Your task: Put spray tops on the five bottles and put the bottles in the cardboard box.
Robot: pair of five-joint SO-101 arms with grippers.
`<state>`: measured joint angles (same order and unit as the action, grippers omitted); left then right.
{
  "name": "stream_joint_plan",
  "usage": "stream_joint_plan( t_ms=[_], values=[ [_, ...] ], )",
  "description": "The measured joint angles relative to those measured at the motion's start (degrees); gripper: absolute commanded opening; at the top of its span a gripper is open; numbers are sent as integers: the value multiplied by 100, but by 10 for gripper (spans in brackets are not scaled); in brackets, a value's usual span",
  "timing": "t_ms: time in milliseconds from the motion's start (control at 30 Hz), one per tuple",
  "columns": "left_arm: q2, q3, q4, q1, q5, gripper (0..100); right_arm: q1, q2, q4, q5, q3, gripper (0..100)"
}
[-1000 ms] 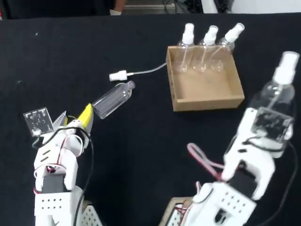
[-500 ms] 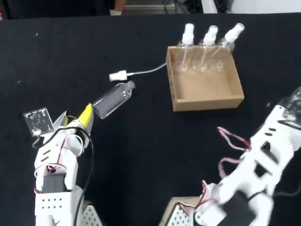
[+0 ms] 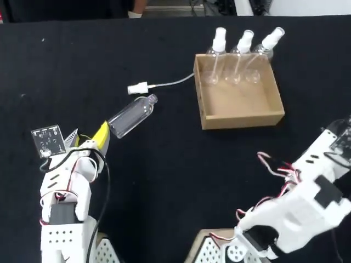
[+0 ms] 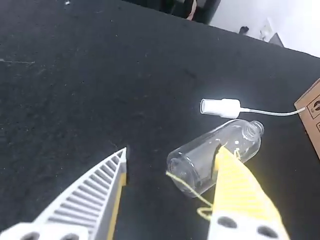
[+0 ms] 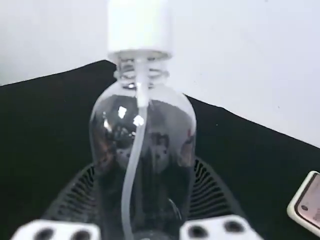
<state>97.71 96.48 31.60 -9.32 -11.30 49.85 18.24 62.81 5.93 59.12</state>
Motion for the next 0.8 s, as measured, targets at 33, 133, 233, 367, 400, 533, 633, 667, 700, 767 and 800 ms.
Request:
stream_joint_plan(
  t_ms=[33,133,233,367,400,533,633,667,700,767,800],
  values=[
    [0,0,0,0,0,270,0,211,237,0,-18,12],
    [0,0,0,0,0,270,0,791,862,-26,-141,12],
    [0,0,0,0,0,270,-9,1345,1319,-44,-369,12],
    [0,0,0,0,0,270,-9,1899,1618,-44,-642,12],
    [0,0,0,0,0,270,-9,2022,1670,-44,-695,12],
    [0,0,0,0,0,270,-9,2312,1855,-35,-756,13],
    [0,0,0,0,0,270,-9,2426,1969,-44,-782,74],
    [0,0,0,0,0,270,-9,2453,2004,-44,-782,113],
    [0,0,0,0,0,270,-9,2479,2022,-44,-800,152],
    [0,0,0,0,0,270,-9,2488,2022,-44,-818,212],
    [0,0,0,0,0,270,-9,2488,2022,-44,-818,228]
  ],
)
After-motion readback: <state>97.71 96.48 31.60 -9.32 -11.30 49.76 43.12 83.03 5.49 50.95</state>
